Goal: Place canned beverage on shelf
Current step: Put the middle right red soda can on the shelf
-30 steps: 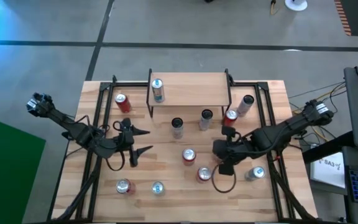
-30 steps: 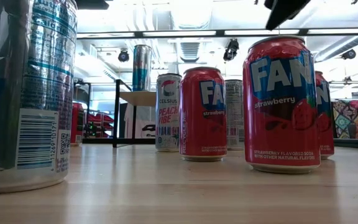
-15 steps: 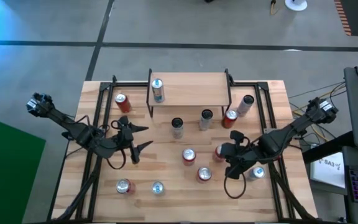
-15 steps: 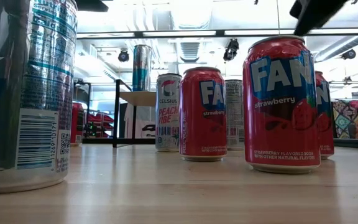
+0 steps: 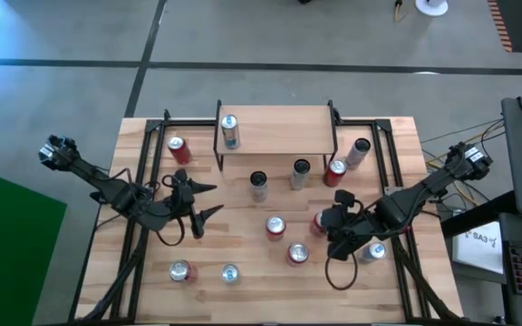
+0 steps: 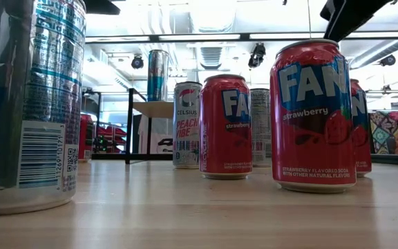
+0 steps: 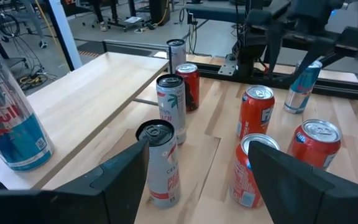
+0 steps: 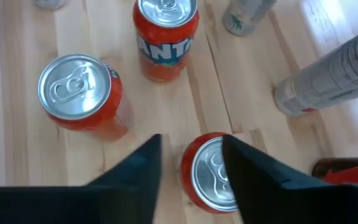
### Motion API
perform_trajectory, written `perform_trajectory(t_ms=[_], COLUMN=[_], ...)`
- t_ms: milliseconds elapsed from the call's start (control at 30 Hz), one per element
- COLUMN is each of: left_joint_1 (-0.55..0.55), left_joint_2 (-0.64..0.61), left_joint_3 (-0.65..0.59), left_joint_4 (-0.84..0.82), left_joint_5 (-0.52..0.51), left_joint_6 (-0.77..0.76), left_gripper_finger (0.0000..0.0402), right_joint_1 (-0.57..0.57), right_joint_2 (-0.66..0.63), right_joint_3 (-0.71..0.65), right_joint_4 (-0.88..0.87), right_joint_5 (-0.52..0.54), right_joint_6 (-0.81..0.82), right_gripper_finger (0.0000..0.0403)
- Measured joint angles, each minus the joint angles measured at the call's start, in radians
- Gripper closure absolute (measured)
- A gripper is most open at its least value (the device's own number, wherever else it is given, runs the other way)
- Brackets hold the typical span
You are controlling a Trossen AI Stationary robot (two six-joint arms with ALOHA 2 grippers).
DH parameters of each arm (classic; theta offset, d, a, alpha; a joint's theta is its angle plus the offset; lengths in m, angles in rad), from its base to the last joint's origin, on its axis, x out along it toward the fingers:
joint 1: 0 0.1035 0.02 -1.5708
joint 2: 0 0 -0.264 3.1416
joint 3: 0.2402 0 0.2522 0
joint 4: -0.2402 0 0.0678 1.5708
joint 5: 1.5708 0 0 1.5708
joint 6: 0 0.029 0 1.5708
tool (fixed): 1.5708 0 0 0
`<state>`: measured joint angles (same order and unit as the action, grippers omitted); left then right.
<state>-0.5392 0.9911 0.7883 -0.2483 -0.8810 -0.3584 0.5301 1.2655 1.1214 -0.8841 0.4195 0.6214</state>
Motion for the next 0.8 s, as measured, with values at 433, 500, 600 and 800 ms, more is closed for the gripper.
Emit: perform_trajectory(t_ms=[433,500,600,800], left_joint_1=[0.0,0.0,0.0,0.0], left_joint_2=[0.0,0.0,0.001,0.001], left_joint_3=[0.0,0.0,0.0,0.0], left_joint_4=[0.0,0.0,0.0,0.0], left_joint_5=[0.0,0.0,0.0,0.0], left_joint_6=[0.0,0.0,0.001,0.001], left_gripper_finger=[0.0141,0.0141,0.0141,0.0141], right_joint_1=[0.0,0.0,0.0,-0.019], right_joint_2=[0.0,0.0,0.0,0.0], right_joint_3=[-0.026,-0.039,-0.058,-0.1], right_joint_4=[-0.04,-0.047,-0.046,-0.025], right_joint_5=[0.019,0.019,0.024,0.033], right_joint_6=[0.066,0.068,0.076,0.098], right_gripper_finger=[0.0027,0.0026,0.0026,0.0025])
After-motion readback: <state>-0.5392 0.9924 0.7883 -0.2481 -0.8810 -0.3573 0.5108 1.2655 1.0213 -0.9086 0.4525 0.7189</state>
